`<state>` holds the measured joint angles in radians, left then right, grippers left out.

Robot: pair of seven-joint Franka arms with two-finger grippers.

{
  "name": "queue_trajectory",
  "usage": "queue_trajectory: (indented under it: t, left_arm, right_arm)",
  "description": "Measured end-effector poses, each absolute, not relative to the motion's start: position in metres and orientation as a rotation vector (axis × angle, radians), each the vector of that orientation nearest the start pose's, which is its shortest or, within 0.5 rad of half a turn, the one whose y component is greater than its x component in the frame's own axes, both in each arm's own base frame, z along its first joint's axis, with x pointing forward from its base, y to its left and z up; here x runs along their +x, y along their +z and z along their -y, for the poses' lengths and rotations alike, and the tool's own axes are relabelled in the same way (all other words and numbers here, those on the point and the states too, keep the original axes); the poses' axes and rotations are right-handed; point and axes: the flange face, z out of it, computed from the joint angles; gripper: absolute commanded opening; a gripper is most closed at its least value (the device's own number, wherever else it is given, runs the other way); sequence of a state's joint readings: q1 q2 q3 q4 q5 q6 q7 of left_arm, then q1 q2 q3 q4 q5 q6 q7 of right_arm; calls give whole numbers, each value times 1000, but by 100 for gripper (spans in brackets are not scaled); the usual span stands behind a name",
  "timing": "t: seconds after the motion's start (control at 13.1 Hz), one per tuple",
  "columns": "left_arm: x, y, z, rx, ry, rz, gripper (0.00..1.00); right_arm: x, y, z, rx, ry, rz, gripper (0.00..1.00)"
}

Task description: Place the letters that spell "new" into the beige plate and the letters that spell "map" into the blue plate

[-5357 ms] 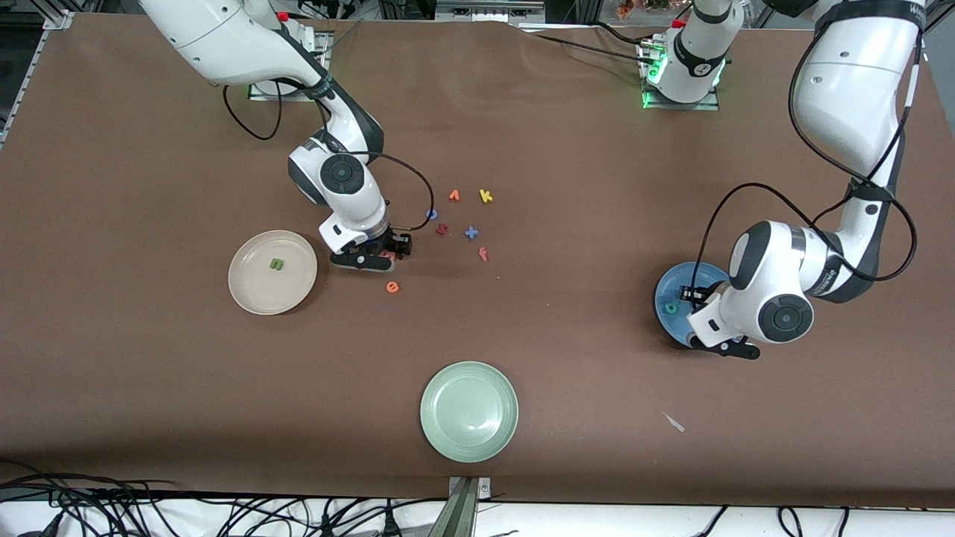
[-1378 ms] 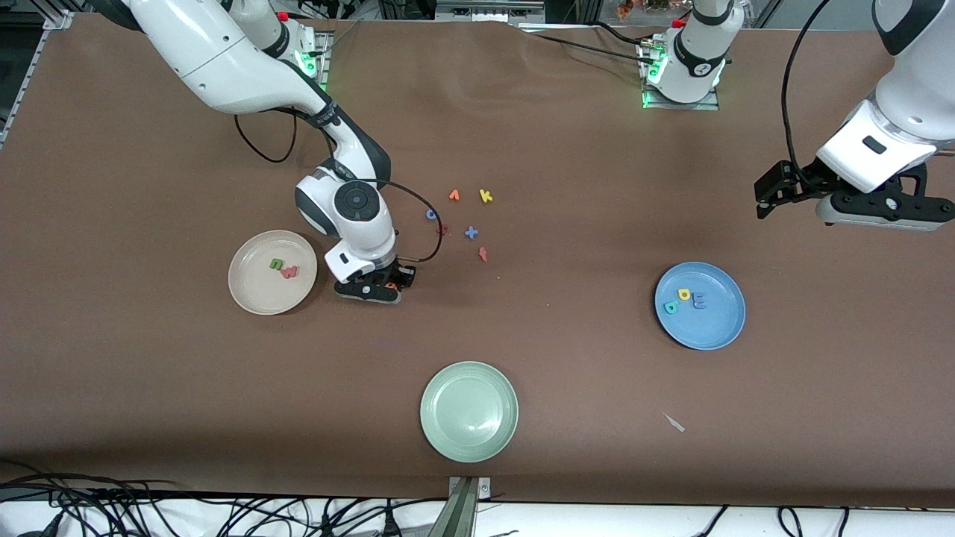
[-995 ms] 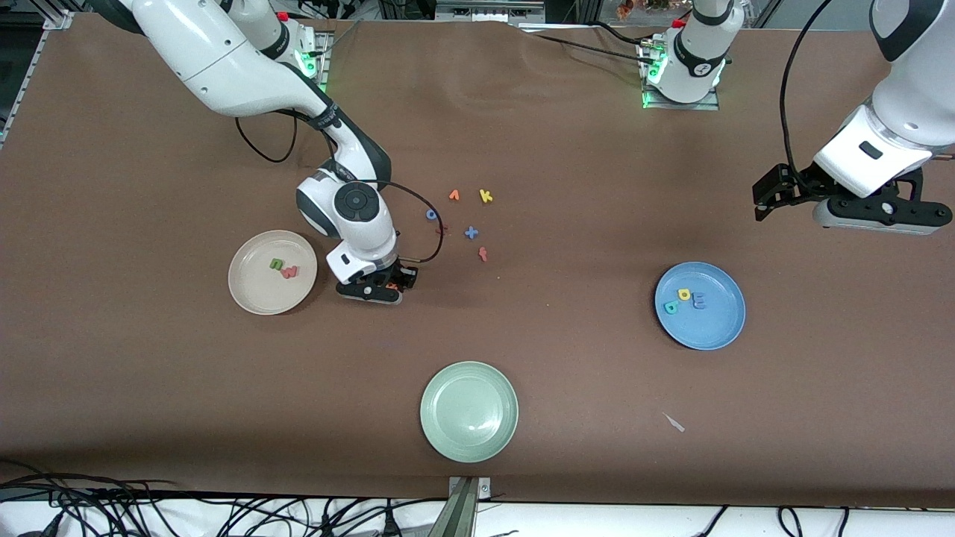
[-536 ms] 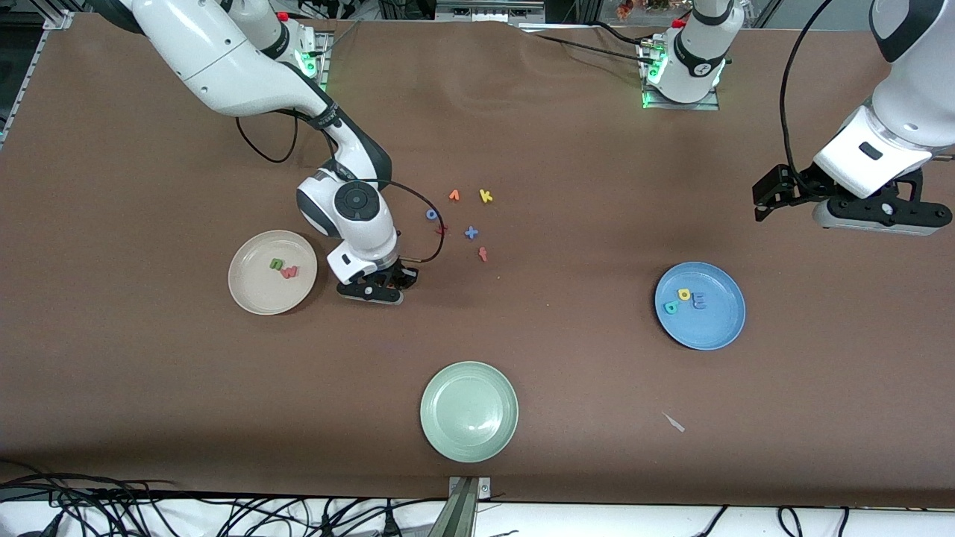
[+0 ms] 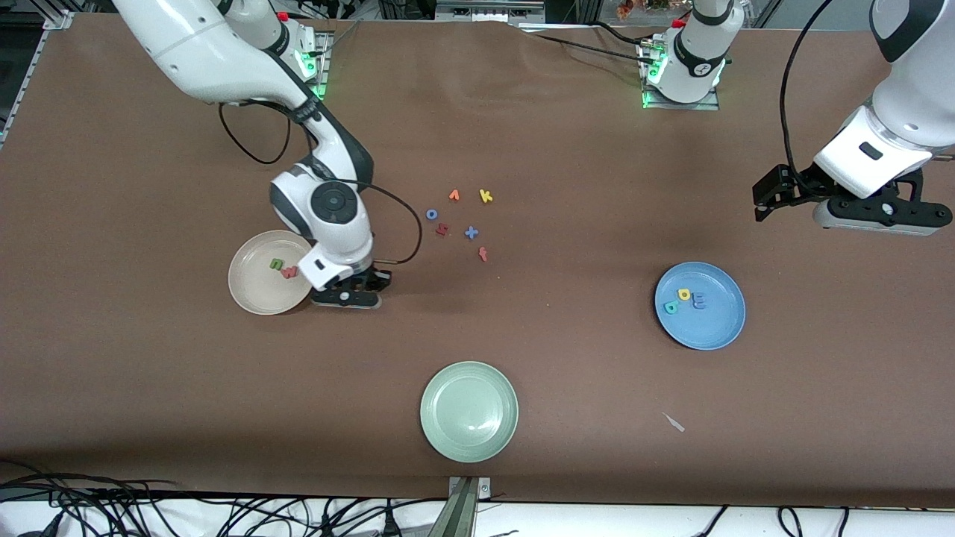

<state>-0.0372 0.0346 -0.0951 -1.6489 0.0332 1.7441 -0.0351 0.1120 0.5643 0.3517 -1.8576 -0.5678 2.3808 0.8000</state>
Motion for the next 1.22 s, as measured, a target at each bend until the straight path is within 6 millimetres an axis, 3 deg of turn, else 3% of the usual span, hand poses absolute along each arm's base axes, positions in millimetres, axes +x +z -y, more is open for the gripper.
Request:
queue_trajectory:
  t: [0.15,0.31,0.38,0.54,0.61,0.77,0.99,1.07,1.22]
  left_arm:
    - [574,583,72,-3112,-99,-158,100]
    - [574,584,72,-3112,-99,-158,100]
    - [574,584,72,-3112,-99,-157,100]
    - [574,584,72,-3112,-99,-157,100]
    - [574,584,72,-3112,-99,-157,100]
    - [574,584,72,-3112,-100,-157,100]
    - [574,584,72,-3112,-99,-157,100]
    - [574,584,72,-3112,-99,-157,100]
    - [575,584,72,-3112,-100,-157,100]
  right_arm:
    - [573,255,-215,-3331,-198,196,19]
    - [552,267,-157,-3377,-136,310,24]
    - [541,267,-131,-3392,-110,343,35]
    - [523,253,-94,-3373,-118,393,81]
    - [517,245,-80,-3359,-128,405,99]
    - [515,241,-69,-3350,-143,407,100]
    - [524,261,-79,-3339,-163,350,100]
    - [530,278,-91,-3331,-127,292,100]
    - [550,335,-124,-3328,-33,214,100]
